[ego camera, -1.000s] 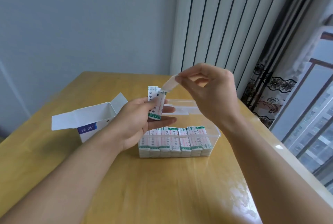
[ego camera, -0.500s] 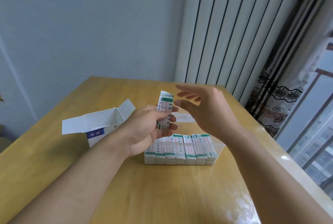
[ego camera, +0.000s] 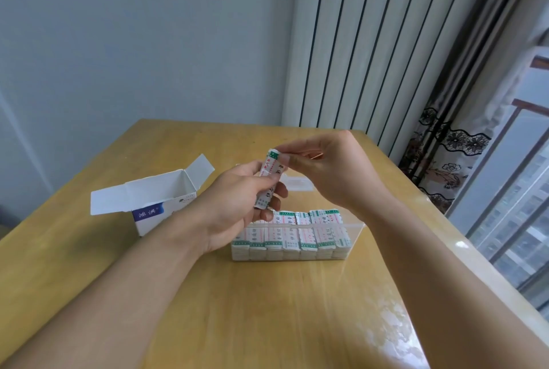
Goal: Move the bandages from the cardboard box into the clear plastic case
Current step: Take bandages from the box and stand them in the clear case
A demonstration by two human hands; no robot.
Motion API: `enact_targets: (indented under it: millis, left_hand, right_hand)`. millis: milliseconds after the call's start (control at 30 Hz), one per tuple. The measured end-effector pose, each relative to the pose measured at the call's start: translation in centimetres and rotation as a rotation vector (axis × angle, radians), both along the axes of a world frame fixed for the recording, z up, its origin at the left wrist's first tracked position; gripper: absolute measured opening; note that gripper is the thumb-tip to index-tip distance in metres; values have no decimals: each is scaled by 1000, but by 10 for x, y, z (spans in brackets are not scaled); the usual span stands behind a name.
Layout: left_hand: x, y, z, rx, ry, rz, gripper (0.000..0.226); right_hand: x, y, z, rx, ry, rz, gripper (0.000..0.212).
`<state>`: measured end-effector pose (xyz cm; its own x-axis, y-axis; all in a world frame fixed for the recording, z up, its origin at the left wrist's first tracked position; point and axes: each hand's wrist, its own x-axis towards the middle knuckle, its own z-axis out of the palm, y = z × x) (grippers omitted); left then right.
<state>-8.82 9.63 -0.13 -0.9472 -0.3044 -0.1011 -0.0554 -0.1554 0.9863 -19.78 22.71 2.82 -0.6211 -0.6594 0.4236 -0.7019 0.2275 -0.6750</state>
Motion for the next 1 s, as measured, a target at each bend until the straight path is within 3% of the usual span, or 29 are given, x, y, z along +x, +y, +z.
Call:
enact_targets:
  millis: [200,367,533,667,800,1000]
  left_hand:
    - [1,5,-2,-82,-27,5,19]
    - [0,7,-2,-132,-40,-14,29]
    - [-1,9,-2,-143,-21,-55,25]
    - [-5,3,-7,-276,23,1,31]
    - [-7,-6,-13,-515,74,176,26]
    - [-10,-6,-19,-467,105,246,15]
  right_hand:
    - [2,0,-3,-47,-79,37,23]
    - [2,0,-2,-132,-202,88,16]
    - [-3,1,-2,-140,-279,130,14]
    - [-24,14,6,-150,-358,111,13]
    - [-49,29,0,37,-412,0,12]
    - [-51,21,-18,318,-374,34,17]
